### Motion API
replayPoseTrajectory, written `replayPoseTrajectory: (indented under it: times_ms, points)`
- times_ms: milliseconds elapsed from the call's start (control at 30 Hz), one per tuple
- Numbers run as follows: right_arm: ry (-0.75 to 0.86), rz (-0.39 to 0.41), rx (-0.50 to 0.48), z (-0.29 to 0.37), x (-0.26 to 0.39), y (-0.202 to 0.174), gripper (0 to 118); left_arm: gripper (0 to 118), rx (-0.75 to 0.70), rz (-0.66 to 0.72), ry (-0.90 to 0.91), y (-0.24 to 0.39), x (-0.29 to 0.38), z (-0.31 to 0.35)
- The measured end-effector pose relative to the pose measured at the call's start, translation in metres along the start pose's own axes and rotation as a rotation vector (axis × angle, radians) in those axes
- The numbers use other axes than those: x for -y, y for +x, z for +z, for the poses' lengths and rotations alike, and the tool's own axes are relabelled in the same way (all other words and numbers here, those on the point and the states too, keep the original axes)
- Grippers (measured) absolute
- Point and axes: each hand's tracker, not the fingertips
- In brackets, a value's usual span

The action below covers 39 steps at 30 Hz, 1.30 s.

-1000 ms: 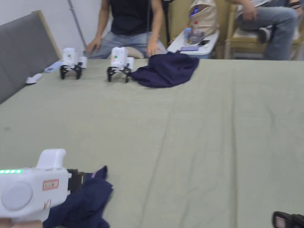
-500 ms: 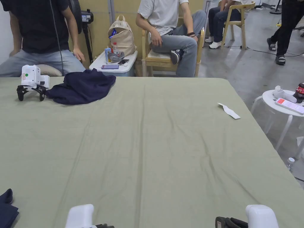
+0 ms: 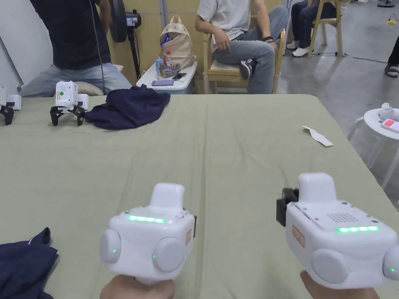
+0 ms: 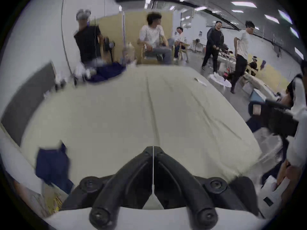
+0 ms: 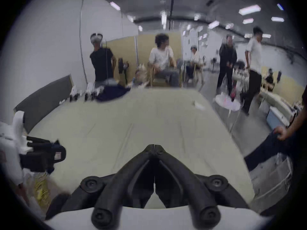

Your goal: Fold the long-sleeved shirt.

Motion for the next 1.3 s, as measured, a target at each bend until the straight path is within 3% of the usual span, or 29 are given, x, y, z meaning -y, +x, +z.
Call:
replayPoseTrajectory:
  times_ms: [167, 267, 300, 400, 567, 667, 900, 933, 967, 1033, 1067, 1100, 1167, 1200, 1300]
  points:
    - [0.360, 0.006, 0.041, 0.049, -0.045, -0.017, 0, 0, -0.120, -0.026, 0.381, 0.000, -0.036, 0.056]
    - [0.527, 0.039, 0.108, 0.080, -0.044, -0.029, 0, 0, -0.326, -0.058, 0.791, 0.005, -0.017, 0.097]
    - [0.583, 0.060, 0.134, 0.090, -0.040, -0.033, 0, 0, -0.311, -0.041, 0.872, 0.005, -0.010, 0.105]
    - [0.626, 0.119, 0.116, 0.105, -0.025, -0.039, 1, 0, -0.267, -0.017, 0.900, 0.002, 0.003, 0.121]
    - [0.639, 0.097, 0.099, 0.108, -0.002, -0.043, 1, 0, -0.254, 0.005, 0.855, -0.003, 0.026, 0.112]
    - [0.609, 0.091, 0.113, 0.100, -0.005, -0.044, 1, 0, -0.238, 0.030, 0.741, -0.008, 0.021, 0.101]
    - [0.571, 0.080, 0.117, 0.091, -0.011, -0.044, 2, 0, -0.229, 0.030, 0.749, -0.008, 0.019, 0.099]
    - [0.564, 0.076, 0.110, 0.090, -0.011, -0.043, 4, 4, -0.226, 0.020, 0.739, -0.007, 0.018, 0.098]
    - [0.553, 0.067, 0.090, 0.088, -0.011, -0.043, 9, 17, -0.215, 0.021, 0.736, -0.007, 0.017, 0.098]
    - [0.522, 0.050, 0.041, 0.082, -0.014, -0.040, 47, 89, -0.134, 0.045, 0.702, -0.010, 0.013, 0.095]
    - [0.503, 0.051, 0.006, 0.078, -0.017, -0.038, 70, 116, -0.108, 0.093, 0.675, -0.013, 0.012, 0.091]
    - [0.487, 0.061, 0.011, 0.076, -0.020, -0.037, 87, 116, -0.132, 0.141, 0.654, -0.014, 0.011, 0.089]
    - [0.445, 0.078, 0.085, 0.072, -0.026, -0.036, 88, 116, -0.122, 0.169, 0.717, -0.019, 0.013, 0.089]
    - [0.456, 0.076, 0.063, 0.071, -0.028, -0.035, 89, 118, -0.121, 0.167, 0.704, -0.022, 0.012, 0.089]
    - [0.402, 0.052, 0.058, 0.068, -0.031, -0.031, 109, 118, -0.218, 0.112, 0.654, -0.020, 0.004, 0.088]
